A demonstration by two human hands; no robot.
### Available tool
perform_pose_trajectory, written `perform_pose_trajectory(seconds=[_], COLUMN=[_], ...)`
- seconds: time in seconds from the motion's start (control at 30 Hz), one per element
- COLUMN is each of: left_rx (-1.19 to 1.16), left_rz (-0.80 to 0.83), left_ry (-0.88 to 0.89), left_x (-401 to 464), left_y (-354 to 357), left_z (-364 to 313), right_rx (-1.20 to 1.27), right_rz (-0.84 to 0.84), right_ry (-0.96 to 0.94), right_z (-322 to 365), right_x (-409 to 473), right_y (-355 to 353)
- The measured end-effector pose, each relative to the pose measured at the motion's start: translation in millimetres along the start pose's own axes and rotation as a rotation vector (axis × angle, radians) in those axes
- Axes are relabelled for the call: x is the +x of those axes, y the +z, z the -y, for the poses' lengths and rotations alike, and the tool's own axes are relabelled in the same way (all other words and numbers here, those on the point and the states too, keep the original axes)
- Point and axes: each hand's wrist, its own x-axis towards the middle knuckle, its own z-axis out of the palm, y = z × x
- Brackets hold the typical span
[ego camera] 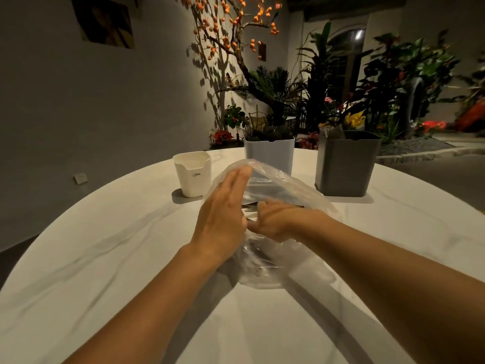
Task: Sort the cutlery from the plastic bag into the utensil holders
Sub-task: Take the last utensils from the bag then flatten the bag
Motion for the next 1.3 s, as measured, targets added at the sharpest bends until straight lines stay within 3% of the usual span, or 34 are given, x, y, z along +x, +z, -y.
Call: perform_pose_trajectory(seconds=[0.17, 0.3, 0.47, 0.7, 0.93, 1.17, 1.3], left_rx=[-0.015, -0.041, -0.032, -0.088, -0.333, -0.164, -0.19], left_rz=[0.032, 0.03, 0.051, 0.16, 0.185, 0.227, 0.247], left_ry=[0.001, -0.037, -0.08, -0.031, -0.061, -0.036, -0.071], left_x=[-2, -2, -4, -10, -14, -16, -16], left_y=[8, 5, 10, 5, -15, -21, -21], left_z=[8, 8, 10, 20, 26, 20, 24], right_rx=[0.102, 0.125, -0.056, -0.369, -0.106, -0.155, -0.158], right_rz=[0.011, -0.202, 0.067, -0.293, -0.416, -0.358, -0.352], right_ry=[0.153, -0.037, -0.128, -0.411, -0.346, -0.281, -0.245], right_z=[-14, -11, -4, -7, -25, -29, -33], right_x=[35, 21, -6, -55, -62, -73, -78], right_y=[23, 20, 14, 6, 17, 15, 16])
